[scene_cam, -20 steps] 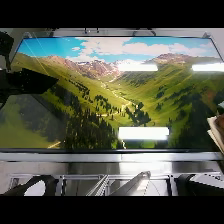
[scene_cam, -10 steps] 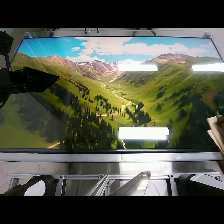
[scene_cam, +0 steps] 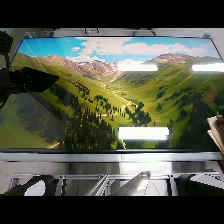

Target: Fold the shirts.

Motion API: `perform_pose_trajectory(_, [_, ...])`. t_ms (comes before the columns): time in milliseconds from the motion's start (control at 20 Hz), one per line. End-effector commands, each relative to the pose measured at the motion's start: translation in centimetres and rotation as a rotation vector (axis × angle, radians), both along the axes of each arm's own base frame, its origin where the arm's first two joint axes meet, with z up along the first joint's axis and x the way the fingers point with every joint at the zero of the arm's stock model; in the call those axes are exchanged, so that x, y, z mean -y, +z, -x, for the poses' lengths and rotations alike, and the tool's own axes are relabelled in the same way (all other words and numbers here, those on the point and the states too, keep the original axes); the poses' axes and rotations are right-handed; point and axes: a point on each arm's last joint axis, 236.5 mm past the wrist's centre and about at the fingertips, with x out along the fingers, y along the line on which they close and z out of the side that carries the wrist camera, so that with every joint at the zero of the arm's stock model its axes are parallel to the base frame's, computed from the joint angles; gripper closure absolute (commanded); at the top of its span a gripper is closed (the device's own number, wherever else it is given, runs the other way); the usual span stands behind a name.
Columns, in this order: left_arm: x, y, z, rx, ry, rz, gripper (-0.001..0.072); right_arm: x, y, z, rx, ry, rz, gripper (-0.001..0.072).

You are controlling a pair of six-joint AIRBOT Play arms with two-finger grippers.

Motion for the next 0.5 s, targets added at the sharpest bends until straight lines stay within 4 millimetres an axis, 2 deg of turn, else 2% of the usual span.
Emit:
perform_pose_trajectory(0, [0.0, 0.0, 0.0, 0.0, 0.002, 0.0, 0.0703, 2.2, -1.2, 1.0, -0.054, 0.067, 0.054, 0.069])
perform_pose_trajectory(50, [0.0, 0.0, -0.3, -0.001, 0.013, -0.001, 0.0703, 2.4, -1.3, 0.9, -0.051, 0.069, 0.063, 0.0635])
perform_pose_trajectory(150, [-0.1, -0.1, -0.7, -0.002, 0.03, -0.003, 0.0702, 2.7, -1.3, 0.8, -0.047, 0.075, 0.072, 0.0])
perform_pose_trajectory(300, [-0.1, -0.1, -0.7, -0.003, 0.031, -0.003, 0.0703, 2.4, -1.0, 0.7, -0.05, 0.068, 0.063, 0.0017])
perform_pose_trajectory(400, [-0.1, -0.1, -0.7, -0.002, 0.032, -0.003, 0.0702, 1.6, -0.9, -0.3, -0.03, 0.052, 0.047, 0.0018])
perform_pose_trajectory(450, [-0.1, 0.0, -0.9, -0.003, 0.038, -0.002, 0.0702, 1.0, -0.9, -1.4, 0.002, 0.053, 0.029, 0.0099])
